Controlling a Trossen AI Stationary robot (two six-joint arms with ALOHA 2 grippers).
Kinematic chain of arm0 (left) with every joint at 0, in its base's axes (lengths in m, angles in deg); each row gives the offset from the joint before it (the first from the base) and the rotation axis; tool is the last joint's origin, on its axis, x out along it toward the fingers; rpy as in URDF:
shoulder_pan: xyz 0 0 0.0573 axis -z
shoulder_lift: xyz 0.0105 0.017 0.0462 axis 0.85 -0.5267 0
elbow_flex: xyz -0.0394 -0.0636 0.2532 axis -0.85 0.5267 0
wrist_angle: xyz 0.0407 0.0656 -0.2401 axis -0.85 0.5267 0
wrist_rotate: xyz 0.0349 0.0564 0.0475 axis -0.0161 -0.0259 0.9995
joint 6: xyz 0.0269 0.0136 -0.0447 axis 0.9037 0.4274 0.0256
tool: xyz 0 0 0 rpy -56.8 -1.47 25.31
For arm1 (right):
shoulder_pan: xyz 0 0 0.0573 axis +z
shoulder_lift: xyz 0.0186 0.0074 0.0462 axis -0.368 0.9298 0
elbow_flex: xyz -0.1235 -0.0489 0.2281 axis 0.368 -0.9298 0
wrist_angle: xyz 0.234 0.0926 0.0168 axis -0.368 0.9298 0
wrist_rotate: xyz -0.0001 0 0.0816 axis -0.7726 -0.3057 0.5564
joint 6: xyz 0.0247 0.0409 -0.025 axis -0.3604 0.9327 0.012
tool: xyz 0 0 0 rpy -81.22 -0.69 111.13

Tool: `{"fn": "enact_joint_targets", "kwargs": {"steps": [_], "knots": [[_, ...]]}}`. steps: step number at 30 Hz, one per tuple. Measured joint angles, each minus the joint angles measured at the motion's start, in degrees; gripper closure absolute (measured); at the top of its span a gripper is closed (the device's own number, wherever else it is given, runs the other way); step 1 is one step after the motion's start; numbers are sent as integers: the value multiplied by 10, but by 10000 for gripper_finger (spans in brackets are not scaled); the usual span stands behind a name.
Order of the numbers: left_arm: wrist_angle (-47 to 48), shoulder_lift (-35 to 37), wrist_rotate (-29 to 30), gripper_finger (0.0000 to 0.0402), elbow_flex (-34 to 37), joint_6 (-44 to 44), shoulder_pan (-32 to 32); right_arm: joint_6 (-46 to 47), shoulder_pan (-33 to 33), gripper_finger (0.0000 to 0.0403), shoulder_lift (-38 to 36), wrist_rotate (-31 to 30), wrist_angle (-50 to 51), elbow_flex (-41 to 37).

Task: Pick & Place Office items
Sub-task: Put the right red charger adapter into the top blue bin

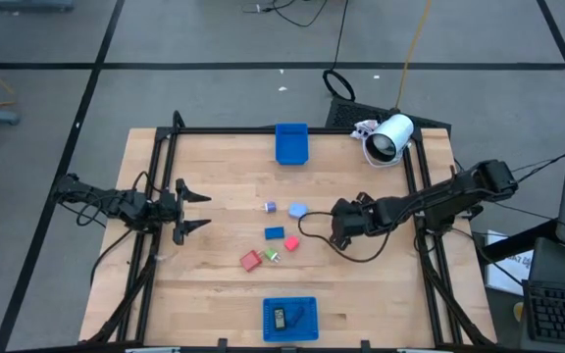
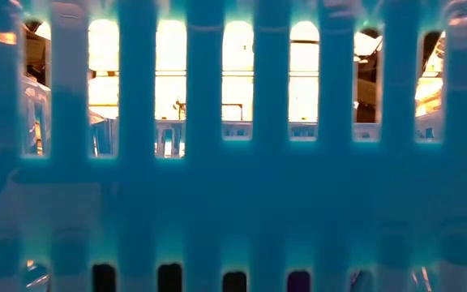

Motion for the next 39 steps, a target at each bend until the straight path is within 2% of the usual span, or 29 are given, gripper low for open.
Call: {"fn": "enact_joint_targets", "kwargs": {"steps": [5, 11, 19, 30, 39], "knots": [[0, 0, 0, 89, 0, 0, 0, -69, 0, 128, 0, 0, 0, -30], [0, 0, 0, 77, 0, 0, 0, -59, 0, 94, -3, 18, -37, -64], [0, 0, 0, 79, 0, 0, 0, -106, 1, 90, -4, 48, -133, -80], [0, 0, 0, 98, 0, 0, 0, -135, 2, 90, -16, 79, -167, -82], [0, 0, 0, 84, 0, 0, 0, -151, 2, 90, -18, 110, -209, -82]]}}
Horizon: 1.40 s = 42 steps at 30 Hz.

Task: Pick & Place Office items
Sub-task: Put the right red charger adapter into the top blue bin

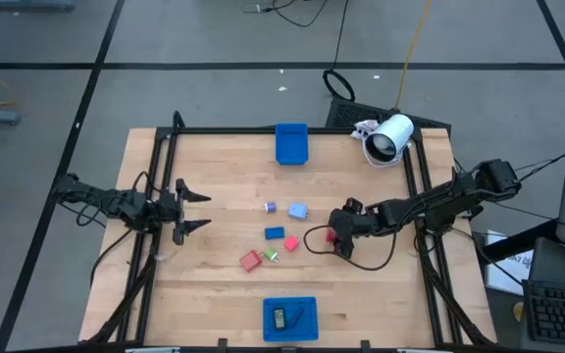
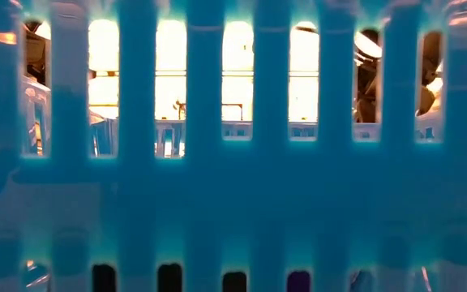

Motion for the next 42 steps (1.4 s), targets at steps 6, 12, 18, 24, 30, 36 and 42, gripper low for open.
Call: {"fn": "enact_joint_targets", "kwargs": {"steps": [6, 12, 18, 24, 30, 36, 42], "knots": [[0, 0, 0, 74, 0, 0, 0, -33, 0, 90, 0, 23, -9, 0], [0, 0, 0, 80, 0, 0, 0, -69, 0, 90, 0, 19, -20, -5], [0, 0, 0, 93, 0, 0, 0, -70, 0, 90, -3, 16, -104, -65], [0, 0, 0, 98, 0, 0, 0, -68, 0, 90, -3, 13, -205, -114], [0, 0, 0, 85, 0, 0, 0, -125, 0, 90, -2, 7, -223, -119], [0, 0, 0, 74, 0, 0, 0, -174, 0, 90, 0, 9, -224, -110], [0, 0, 0, 81, 0, 0, 0, -202, 0, 90, 0, 9, -226, -101]]}}
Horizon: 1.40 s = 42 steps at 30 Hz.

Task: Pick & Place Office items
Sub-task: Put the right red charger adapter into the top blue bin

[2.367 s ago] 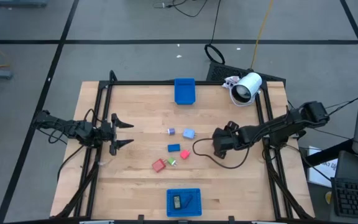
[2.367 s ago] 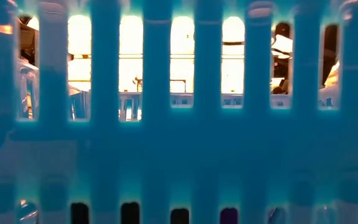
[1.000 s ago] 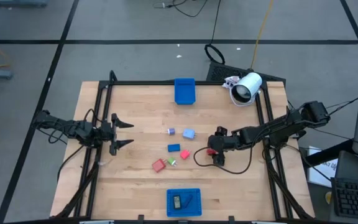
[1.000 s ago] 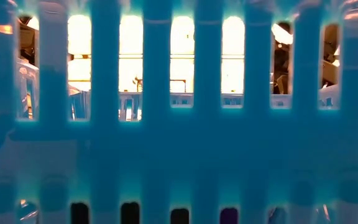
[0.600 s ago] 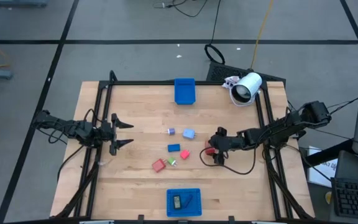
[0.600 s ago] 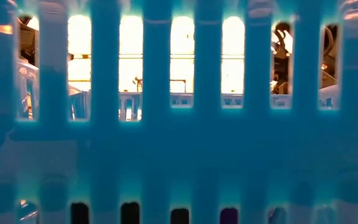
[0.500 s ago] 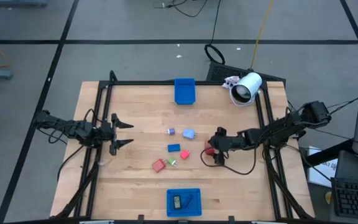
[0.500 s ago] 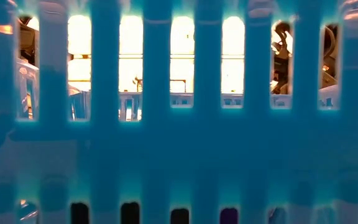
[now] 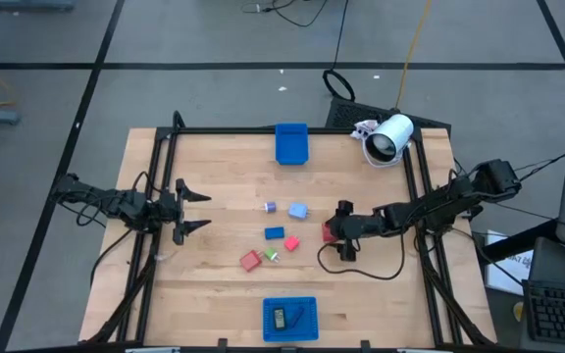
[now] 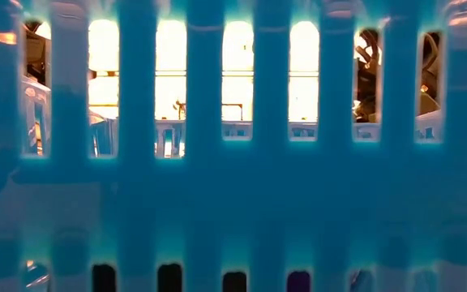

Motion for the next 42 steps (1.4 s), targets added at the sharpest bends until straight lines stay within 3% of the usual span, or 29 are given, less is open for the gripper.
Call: {"fn": "enact_joint_targets", "kwargs": {"steps": [13, 29, 38, 42], "knots": [[0, 0, 0, 100, 0, 0, 0, -29, -18, 90, 0, -2, 19, 0], [0, 0, 0, 74, 0, 0, 0, -16, -38, 90, -1, 45, 39, -3], [0, 0, 0, 90, 0, 0, 0, 3, -38, 132, -1, 44, 41, -3], [0, 0, 0, 97, 0, 0, 0, 5, -38, 132, -1, 44, 41, -3]]}}
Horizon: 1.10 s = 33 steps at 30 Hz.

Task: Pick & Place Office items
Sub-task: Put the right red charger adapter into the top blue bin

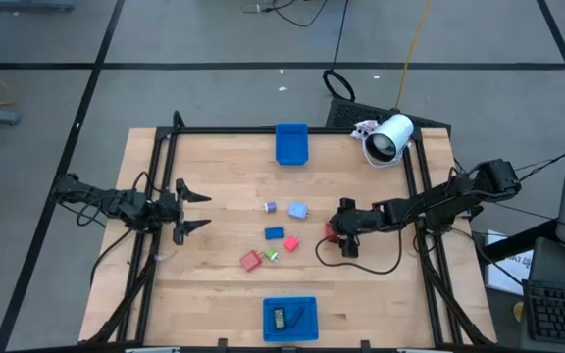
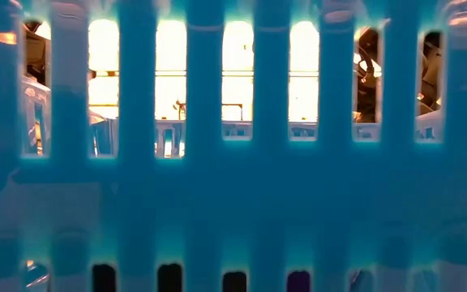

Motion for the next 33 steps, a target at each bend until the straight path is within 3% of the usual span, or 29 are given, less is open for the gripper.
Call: {"fn": "enact_joint_targets", "kwargs": {"steps": [18, 33], "knots": [[0, 0, 0, 78, 0, 0, 0, -4, 0, 131, -10, -3, -19, 2], [1, 0, 0, 99, 0, 0, 0, -33, 0, 132, -114, 0, -115, 2]]}}
